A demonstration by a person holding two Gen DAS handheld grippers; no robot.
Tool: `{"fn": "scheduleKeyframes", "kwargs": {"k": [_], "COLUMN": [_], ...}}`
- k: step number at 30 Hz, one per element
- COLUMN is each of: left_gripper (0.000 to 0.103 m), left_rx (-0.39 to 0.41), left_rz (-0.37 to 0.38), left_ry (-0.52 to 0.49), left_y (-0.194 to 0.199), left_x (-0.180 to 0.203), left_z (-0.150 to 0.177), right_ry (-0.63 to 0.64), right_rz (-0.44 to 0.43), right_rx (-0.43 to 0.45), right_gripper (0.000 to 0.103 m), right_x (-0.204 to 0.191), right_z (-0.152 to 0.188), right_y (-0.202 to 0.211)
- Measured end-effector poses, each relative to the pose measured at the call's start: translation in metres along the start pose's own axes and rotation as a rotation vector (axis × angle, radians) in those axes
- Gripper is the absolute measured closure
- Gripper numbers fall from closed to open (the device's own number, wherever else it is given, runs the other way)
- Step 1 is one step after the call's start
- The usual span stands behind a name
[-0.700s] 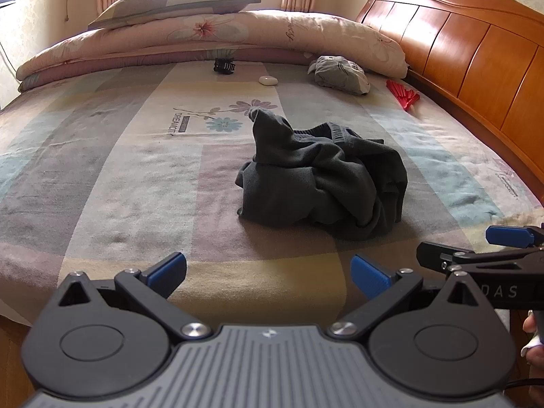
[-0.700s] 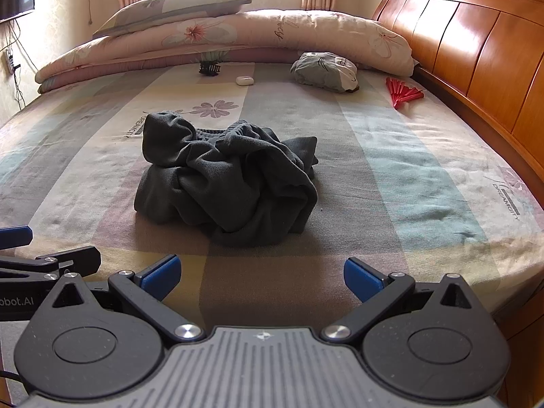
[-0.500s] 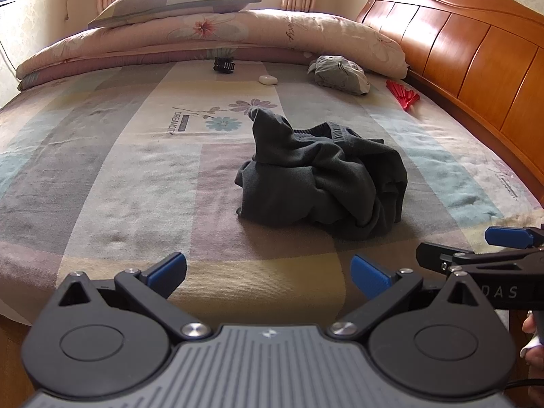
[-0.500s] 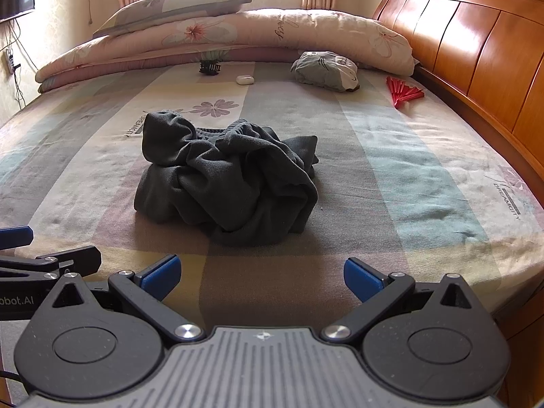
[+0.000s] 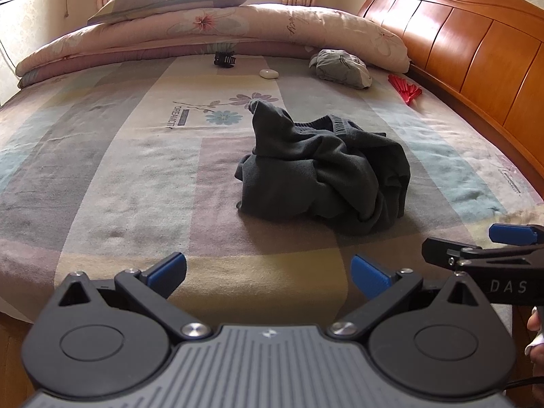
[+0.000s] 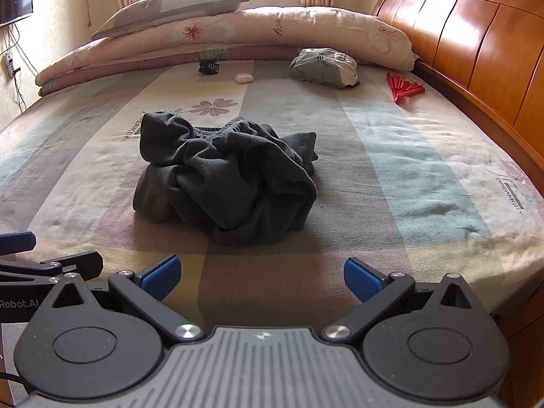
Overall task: Fold clothes
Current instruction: 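Move both grippers toward the crumpled dark grey sweatpants, then grasp the sweatpants waistband with the right gripper while the left gripper hovers nearby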
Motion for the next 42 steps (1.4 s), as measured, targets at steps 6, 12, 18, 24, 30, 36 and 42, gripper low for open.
{"fn": "scheduleKeyframes", "kwargs": {"k": [6,12,18,24,30,36,42], "left_gripper": [0.001,0.001,0.001,0.001,0.001,0.001,0.001], "left_rx": [0.013,0.014,0.014,-0.012,0.003,0.084,0.041], "left_rz": [0.015,0.036,0.062,0.095,0.123,0.154,0.134], "left_ry": [0.012,0.031,0.018,-0.004,-0.068,-0.086,-0.079], "left_y": [0.001,-0.002,-0.007,-0.022,-0.034,-0.047,-0.067], "left_x": [-0.005,-0.009,-0.006,-0.008,-0.003,-0.003,-0.012], "left_z": [0.002,0.003,0.003,-0.003,-0.020,-0.034,-0.037], "right_ry": [0.020,0.029,0.033,0.052,0.056,0.206,0.278], "right_rz": [-0.011,-0.023,-0.023,-0.054,-0.104,-0.182,-0.193], "right_rx": [-0.009,-0.006,0.011,0.059,0.072,0.119,0.080], "right_gripper": [0.000,0.000,0.000,0.000,0.000,0.000,0.011], "right_x": [-0.007,-0.007,-0.003,0.000,0.011,0.016,0.007], "right_z": [-0.001,-0.001,0.000,-0.005,-0.019,-0.035,-0.049], "right_y": [-0.004,-0.006,-0.010,-0.021,-0.033,-0.044,-0.068]}}
Point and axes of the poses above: each gripper's, at about its wrist camera, not at the fingertips, and y roughly against the way its jaws point, x to its right, z to its underside, the point moved 2 cm from there along -y, roughly the way its jaws point, and after that the axes turned 1 degree about z, right-handed, at the moved point
